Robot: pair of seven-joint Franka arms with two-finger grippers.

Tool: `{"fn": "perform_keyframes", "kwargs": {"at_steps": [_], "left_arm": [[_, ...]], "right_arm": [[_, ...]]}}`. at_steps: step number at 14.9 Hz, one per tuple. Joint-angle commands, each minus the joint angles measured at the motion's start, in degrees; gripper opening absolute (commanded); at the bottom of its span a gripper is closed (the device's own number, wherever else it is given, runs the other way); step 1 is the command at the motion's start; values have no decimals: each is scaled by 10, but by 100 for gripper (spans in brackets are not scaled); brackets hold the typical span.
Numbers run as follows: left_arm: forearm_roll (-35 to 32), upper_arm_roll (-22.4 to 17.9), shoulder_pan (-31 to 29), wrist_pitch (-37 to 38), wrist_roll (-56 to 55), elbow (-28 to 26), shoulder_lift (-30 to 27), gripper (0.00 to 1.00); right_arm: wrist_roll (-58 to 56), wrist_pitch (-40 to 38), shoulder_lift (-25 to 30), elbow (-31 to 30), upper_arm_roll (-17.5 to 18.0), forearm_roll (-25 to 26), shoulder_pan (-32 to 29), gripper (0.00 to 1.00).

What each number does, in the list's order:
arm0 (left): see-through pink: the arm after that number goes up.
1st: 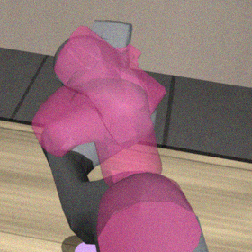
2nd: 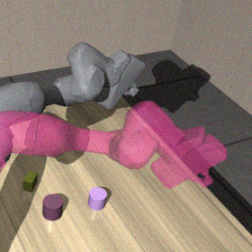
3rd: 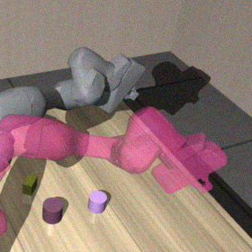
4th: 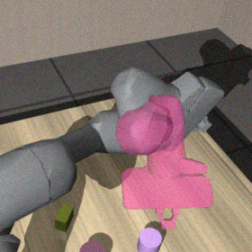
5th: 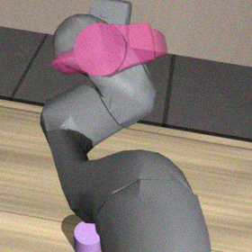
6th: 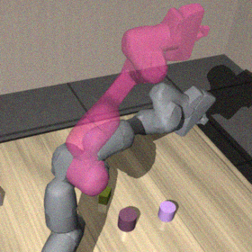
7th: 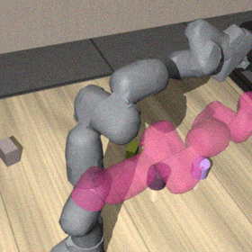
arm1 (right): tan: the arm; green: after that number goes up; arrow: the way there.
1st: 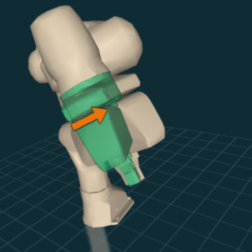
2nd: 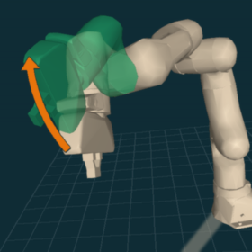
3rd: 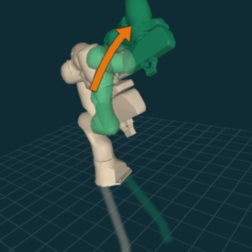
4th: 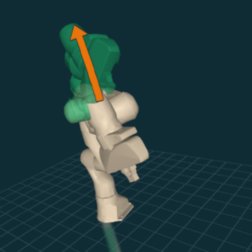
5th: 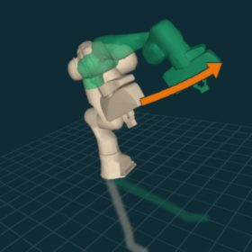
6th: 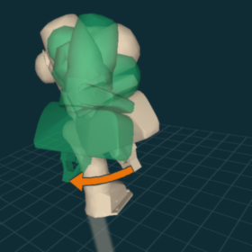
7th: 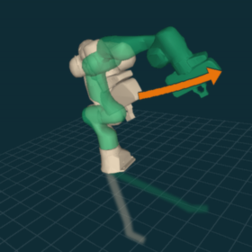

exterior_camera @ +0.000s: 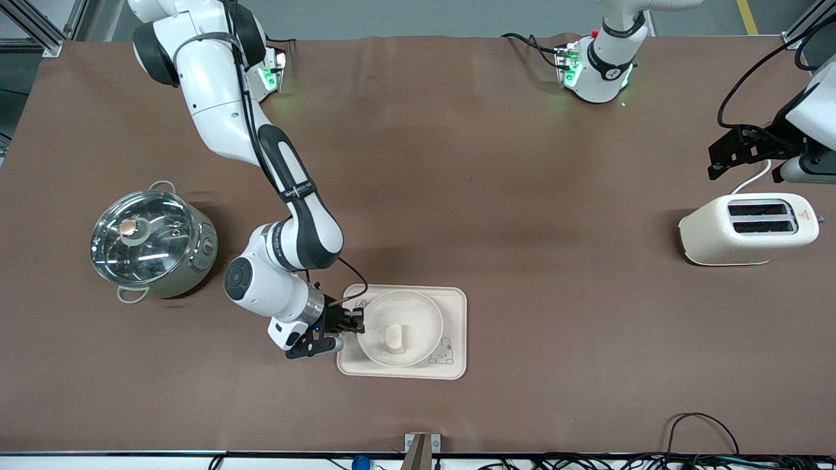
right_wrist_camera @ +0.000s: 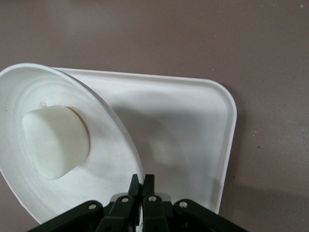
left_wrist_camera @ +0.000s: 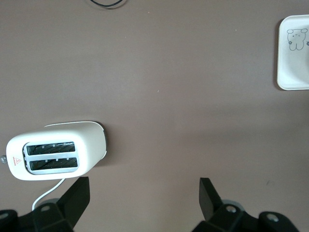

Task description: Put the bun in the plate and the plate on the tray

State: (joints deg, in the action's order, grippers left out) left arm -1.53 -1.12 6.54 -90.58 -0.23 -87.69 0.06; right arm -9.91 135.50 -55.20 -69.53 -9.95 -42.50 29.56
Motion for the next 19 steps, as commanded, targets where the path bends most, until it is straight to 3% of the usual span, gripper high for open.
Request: {"fn": "perform_keyframes", "kwargs": {"at_steps": [1,6,8,10,11,14,16,19], "left_arm": [[5,0,0,13,-2,13,4,100],[5,0,0,13,-2,13,4,100],[5,0,0,13,-2,13,4,100],[5,0,0,13,-2,13,4,100],[5,0,0,13,-2,13,4,100],[5,0,0,13,-2,13,4,100],[5,0,0,13,-2,13,4,100],[5,0,0,13,-2,13,4,100]], "right_arm": [[7,-8,-10,12,6,3,-6,3],[7,-44,-14,11,5,4,-7,6],[7,-45,-14,11,5,5,-8,26],[7,-45,-13,10,5,8,-7,68],[7,-45,-11,10,4,8,-7,76],[7,-59,3,11,1,18,-8,81],[6,-72,13,16,-7,50,-11,89],[6,-90,40,16,-22,103,-12,91]]}}
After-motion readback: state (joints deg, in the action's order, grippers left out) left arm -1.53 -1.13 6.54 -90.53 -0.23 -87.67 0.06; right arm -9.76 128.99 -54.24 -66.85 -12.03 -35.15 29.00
